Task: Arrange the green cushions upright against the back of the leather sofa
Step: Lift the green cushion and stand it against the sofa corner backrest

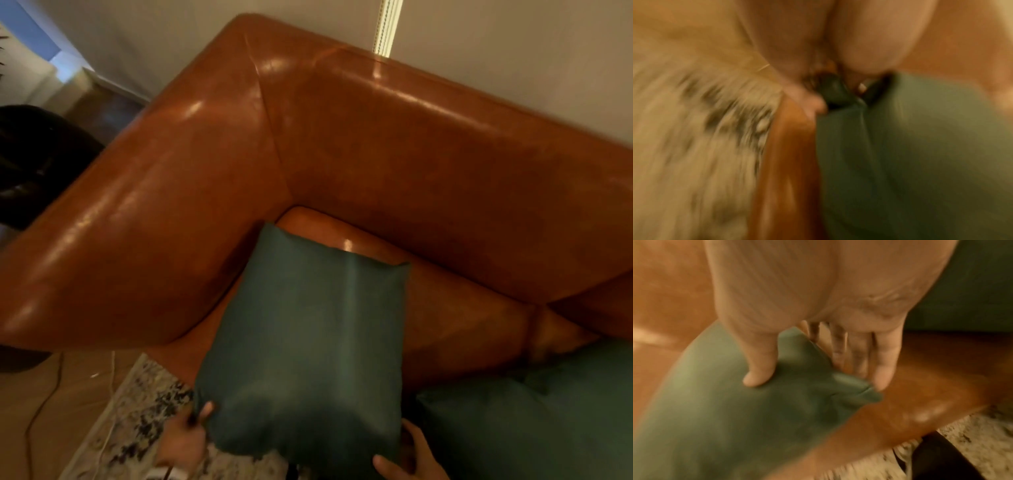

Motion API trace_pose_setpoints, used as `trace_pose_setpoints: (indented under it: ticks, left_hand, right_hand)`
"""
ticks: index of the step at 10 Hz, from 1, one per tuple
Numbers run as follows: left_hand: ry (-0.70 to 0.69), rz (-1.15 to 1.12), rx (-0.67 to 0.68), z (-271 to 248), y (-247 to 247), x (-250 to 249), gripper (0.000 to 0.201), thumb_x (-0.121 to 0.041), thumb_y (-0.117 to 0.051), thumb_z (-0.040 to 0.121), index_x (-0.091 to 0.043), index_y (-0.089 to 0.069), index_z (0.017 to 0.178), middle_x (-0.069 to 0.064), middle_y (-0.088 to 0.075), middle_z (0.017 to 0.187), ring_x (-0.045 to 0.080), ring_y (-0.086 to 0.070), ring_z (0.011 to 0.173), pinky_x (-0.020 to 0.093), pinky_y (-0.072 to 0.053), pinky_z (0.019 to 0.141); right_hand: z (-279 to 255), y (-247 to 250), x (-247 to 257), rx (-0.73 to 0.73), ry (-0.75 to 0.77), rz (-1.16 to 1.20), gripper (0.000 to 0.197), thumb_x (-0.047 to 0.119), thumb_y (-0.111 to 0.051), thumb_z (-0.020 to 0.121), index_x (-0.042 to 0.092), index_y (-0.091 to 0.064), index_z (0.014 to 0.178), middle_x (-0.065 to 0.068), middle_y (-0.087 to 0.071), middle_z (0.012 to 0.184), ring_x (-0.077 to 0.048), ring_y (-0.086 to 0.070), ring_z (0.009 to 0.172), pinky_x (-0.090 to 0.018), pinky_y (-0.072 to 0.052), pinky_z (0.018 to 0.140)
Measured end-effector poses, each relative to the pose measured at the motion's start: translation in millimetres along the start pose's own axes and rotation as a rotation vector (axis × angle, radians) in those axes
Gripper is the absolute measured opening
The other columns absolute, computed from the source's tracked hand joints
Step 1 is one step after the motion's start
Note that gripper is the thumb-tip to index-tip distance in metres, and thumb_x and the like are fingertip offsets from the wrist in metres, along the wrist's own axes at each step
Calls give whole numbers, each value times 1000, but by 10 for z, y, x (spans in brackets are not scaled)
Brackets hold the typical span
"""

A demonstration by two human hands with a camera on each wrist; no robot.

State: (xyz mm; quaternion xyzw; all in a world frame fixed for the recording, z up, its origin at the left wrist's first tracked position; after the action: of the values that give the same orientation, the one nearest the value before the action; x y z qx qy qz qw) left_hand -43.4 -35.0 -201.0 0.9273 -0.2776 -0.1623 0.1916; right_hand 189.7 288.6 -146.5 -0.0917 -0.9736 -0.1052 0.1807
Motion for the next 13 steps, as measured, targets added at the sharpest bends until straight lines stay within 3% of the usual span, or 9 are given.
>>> trace_pose_setpoints:
  ticks: [1,2,3,5,7,8,9,11,13]
  left_hand:
    - [-145,130,-245,66,777,-185,41,-38,-54,91,-6,-70,110,28,-70,109,39,-64,104,38,-48,87]
    - [-37,-64,-317,292,1027,-47,47,-35,-41,97,-7,-55,132,24,-51,140,29,-49,129,31,-34,105]
    - [125,-347,-436,772,1240,235,50,-23,-9,103,-23,-43,140,10,-35,155,23,-30,144,28,-11,121]
    - [-290,-149,156,-300,110,-625,103,-77,-71,47,-31,-45,135,1,-57,137,26,-55,125,51,-40,108]
    - [-391,206,59,-967,-356,-97,94,-56,-65,74,6,-38,140,28,-30,152,31,-30,144,33,-20,119]
    - [-387,601,148,-1114,-308,-426,58,-59,-58,78,-10,-67,109,25,-53,139,32,-50,131,35,-37,107]
    - [-653,619,-288,-1194,293,-1526,25,-39,-56,85,-17,-65,88,22,-69,111,38,-64,105,40,-50,89]
    - [-383,44,153,-231,99,-2318,109,-80,-69,47,-25,-46,138,8,-54,141,32,-56,122,48,-39,109]
    - [-691,-123,244,-975,-35,-2992,62,-48,-79,60,-25,-64,116,0,-71,116,21,-67,107,45,-48,102]
  right_hand:
    - [39,-293,213,32,96,-119,106,29,-97,17,13,-57,113,-12,-65,108,-27,-61,99,-26,-51,86]
    - [55,-56,94,-246,-9,84,56,-22,-73,49,-12,-64,104,-39,-61,96,-49,-54,95,-51,-33,101]
    - [124,-96,-59,-182,-116,216,70,41,-94,44,24,-61,103,-13,-71,112,-25,-66,104,-31,-50,94]
    - [214,-73,949,-72,107,28,93,72,-76,51,37,-47,132,-1,-60,134,-25,-58,122,-40,-43,106]
    - [-204,378,2255,-330,509,-421,74,51,-69,73,26,-43,137,-2,-56,136,-22,-52,127,-36,-38,109]
    - [-468,797,2039,-585,525,-246,41,32,-72,80,17,-60,116,-5,-66,114,-24,-61,110,-29,-43,95]
    - [-324,841,1187,-549,165,31,50,41,-73,77,12,-58,114,-11,-67,114,-31,-61,113,-32,-42,91]
    - [464,292,894,-192,-31,529,123,63,-89,31,23,-44,138,-6,-64,127,-31,-63,111,-50,-49,99]
    - [53,812,1820,-435,181,456,101,55,-87,50,29,-42,137,0,-61,127,-28,-59,116,-46,-48,101]
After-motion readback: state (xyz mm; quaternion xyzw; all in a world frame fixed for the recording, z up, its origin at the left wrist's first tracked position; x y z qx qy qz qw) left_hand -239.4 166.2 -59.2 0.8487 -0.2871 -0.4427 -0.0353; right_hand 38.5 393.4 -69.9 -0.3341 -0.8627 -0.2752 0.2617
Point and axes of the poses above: each hand's wrist, its own z-axis towards the middle knuckle, its own y-axis out of the back of the hand, x = y × z, the point moved 9 cm from there along z, towards the middle knuckle
